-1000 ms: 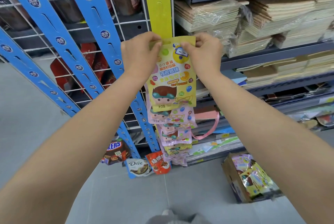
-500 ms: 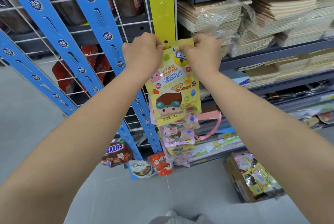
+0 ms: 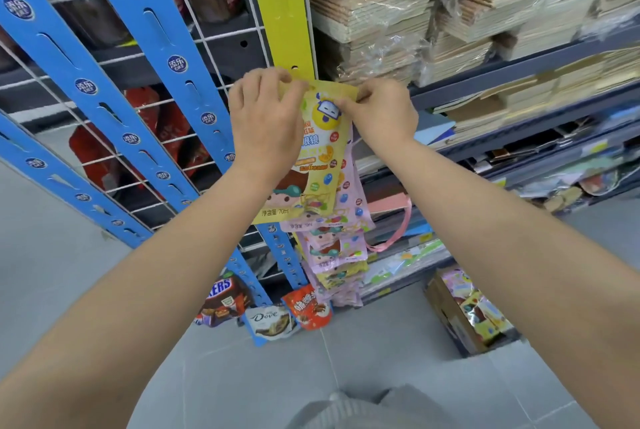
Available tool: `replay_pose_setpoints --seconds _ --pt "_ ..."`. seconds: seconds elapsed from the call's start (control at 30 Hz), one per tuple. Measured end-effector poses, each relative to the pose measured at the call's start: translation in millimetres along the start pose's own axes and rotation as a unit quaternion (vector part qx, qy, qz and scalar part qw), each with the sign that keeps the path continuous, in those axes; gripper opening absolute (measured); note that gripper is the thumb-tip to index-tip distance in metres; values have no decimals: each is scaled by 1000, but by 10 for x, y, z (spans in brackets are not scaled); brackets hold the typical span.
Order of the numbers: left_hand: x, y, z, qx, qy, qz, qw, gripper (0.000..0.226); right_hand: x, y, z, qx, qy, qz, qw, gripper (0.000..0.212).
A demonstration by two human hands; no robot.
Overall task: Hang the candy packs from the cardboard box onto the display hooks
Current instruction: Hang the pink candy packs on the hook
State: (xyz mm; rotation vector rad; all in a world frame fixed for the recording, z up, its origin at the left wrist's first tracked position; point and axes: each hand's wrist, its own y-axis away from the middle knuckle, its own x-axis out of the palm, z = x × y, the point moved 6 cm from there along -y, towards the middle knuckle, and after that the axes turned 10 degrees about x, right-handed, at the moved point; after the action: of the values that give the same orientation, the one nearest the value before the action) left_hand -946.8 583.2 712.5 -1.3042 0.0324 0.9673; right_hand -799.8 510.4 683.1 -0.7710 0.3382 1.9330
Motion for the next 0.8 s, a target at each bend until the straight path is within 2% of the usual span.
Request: replay_pose_setpoints --seconds 0.13,0.27,0.4,0.6,0.7,0.8 --pt "94 -81 -309 52 123 46 990 9 -115 17 -206 28 -19 -9 999 24" --pt "287 -177 -734 24 230 126 965 14 -293 40 -598 46 -6 -25 999 24" --pt "578 -288 -1338 46 271 218 936 21 -477 30 -1258 95 19 -7 995 22" --pt "1406 -324 -2875 111 296 433 844 20 -1127 -205 -2722 190 36 12 981 29" --pt "1843 -329 -3752 129 319 498 796 19 -1505 -414 -3569 242 22 10 970 27" --pt "2210 -381 -4539 116 321 528 778 23 -1823 -615 -4351 286 32 17 958 34"
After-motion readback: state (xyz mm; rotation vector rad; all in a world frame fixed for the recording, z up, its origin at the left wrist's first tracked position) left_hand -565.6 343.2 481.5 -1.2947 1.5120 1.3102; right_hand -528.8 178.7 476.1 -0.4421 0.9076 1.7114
